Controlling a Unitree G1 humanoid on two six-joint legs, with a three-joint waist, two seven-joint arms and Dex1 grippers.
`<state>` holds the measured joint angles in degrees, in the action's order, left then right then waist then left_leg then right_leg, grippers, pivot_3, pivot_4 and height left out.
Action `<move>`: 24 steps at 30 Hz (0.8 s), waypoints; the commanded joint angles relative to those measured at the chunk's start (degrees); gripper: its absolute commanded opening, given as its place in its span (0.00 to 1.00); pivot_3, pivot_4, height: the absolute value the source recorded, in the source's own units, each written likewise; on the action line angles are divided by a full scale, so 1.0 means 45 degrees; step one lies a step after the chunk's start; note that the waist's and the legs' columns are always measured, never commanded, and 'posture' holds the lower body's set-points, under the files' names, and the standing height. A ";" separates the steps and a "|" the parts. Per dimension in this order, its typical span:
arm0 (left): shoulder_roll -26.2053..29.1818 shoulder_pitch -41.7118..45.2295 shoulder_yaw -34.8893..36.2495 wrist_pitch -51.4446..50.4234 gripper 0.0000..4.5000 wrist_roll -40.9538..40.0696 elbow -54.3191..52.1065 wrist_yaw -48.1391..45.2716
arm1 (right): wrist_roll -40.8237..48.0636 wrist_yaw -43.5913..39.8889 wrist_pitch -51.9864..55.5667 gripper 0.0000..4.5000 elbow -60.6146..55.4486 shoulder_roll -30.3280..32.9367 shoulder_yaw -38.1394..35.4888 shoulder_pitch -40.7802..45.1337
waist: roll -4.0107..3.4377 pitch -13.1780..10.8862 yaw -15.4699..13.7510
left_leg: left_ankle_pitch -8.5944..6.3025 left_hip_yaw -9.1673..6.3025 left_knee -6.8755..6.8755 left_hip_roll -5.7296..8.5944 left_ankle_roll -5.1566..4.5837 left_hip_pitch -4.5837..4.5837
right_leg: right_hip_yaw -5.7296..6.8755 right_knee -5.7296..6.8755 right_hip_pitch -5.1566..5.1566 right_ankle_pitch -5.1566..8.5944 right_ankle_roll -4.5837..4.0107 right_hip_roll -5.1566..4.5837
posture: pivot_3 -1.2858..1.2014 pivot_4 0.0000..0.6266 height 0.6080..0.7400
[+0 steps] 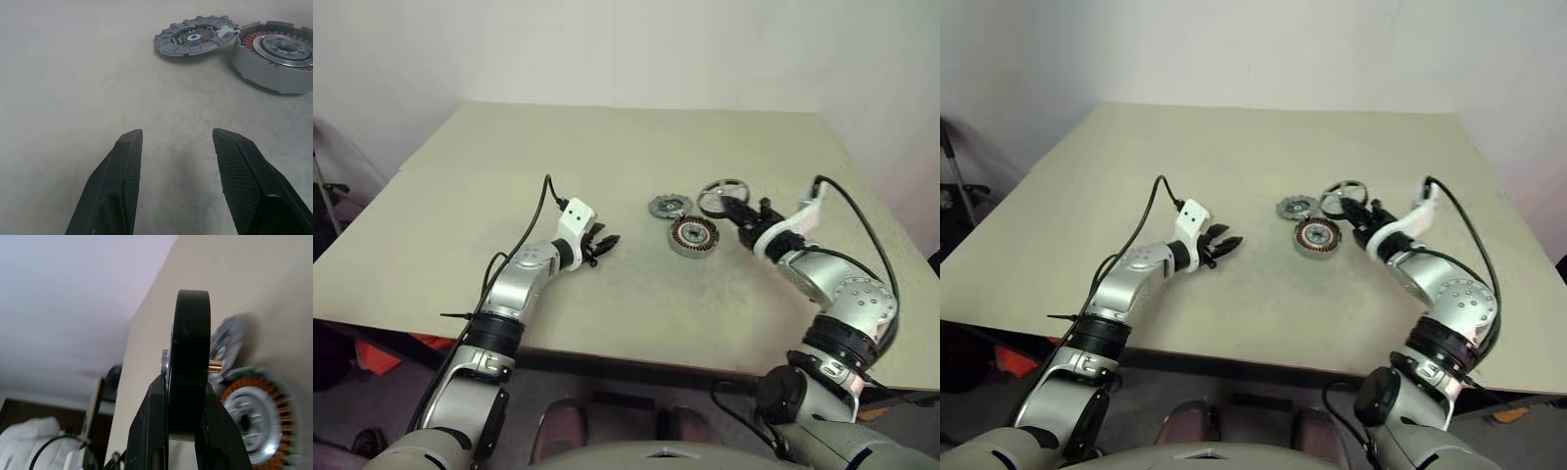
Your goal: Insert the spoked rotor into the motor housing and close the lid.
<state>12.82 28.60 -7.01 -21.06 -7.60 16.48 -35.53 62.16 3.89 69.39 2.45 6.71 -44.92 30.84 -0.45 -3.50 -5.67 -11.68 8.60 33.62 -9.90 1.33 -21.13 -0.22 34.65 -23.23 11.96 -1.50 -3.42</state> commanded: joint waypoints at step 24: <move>0.0432 0.0285 -0.0040 0.0302 0.54 0.0279 -0.0130 -0.0195 | 0.4982 0.3802 -0.3059 0.09 -0.1389 -0.1695 0.2138 -0.1853 | 0.0001 0.0000 0.0028 | 0.0034 -0.0010 -0.0085 0.0003 0.0058 0.0004 | 0.0020 -0.0003 -0.0021 0.0019 0.0000 0.0002 | 0.52 0.00 1.00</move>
<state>14.29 28.60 -7.10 -20.54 -6.50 17.09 -36.06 81.72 20.65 56.71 -1.17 -0.60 -36.62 22.41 -0.44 -3.50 -5.54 -11.53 8.55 33.24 -9.89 1.59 -21.11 -0.12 34.64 -23.32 12.05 -1.50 -3.41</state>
